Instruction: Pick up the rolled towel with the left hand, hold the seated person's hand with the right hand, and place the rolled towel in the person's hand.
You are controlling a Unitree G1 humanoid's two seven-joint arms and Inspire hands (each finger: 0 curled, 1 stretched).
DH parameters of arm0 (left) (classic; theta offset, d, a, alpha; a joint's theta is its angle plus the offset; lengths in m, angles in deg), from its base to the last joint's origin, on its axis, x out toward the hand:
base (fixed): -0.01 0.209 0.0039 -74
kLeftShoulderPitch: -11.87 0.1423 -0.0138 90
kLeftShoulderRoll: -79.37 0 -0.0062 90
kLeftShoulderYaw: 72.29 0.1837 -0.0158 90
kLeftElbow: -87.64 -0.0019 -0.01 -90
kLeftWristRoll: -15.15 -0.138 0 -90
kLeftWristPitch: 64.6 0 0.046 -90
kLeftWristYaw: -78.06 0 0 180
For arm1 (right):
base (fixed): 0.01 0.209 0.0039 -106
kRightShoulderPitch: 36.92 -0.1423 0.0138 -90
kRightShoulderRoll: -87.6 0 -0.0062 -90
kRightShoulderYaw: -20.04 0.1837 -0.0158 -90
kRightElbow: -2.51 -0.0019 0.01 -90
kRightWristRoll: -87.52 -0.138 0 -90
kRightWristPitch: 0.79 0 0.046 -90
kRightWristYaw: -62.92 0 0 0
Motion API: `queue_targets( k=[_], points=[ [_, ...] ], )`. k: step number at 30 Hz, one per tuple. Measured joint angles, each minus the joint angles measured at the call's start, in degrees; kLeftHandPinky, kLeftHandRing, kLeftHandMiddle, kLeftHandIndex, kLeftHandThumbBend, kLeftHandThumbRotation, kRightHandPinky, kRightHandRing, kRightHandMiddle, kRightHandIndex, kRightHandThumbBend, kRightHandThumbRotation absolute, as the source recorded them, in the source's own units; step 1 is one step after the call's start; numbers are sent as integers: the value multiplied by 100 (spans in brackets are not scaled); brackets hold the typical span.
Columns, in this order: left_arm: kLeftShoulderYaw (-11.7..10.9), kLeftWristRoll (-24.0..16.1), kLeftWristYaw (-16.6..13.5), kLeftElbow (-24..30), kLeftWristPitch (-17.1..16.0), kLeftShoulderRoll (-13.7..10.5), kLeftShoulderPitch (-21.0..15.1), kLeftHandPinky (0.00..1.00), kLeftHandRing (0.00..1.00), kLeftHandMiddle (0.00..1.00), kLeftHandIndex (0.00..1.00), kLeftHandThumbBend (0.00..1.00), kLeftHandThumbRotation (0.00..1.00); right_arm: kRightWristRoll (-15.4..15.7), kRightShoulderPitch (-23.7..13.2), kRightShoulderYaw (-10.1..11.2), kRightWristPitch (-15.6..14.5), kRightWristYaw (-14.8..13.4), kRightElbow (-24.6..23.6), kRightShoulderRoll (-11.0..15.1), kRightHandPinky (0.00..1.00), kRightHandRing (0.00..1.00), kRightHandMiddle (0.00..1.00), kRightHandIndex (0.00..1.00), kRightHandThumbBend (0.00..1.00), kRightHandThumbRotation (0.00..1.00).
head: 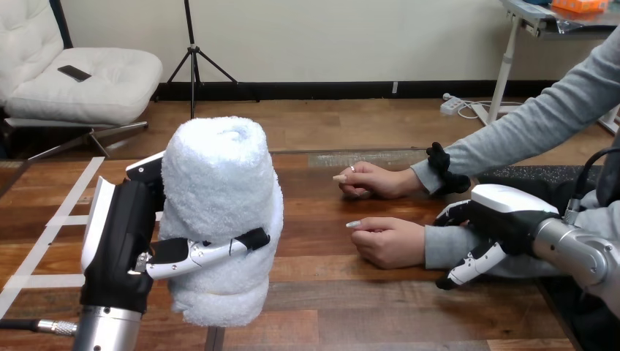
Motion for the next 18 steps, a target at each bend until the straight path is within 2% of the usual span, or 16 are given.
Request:
queue_targets(
  k=[10,18],
  points=[
    [-17,2,7,0,-90,0,0,25,29,36,41,56,0,42,0,-79,-4,-70,0,-1,60,72,75,73,100,36],
    [-68,18,72,0,-136,0,0,25,30,37,41,56,0,77,0,-168,-1,-208,12,-6,58,69,72,70,95,32]
  ],
)
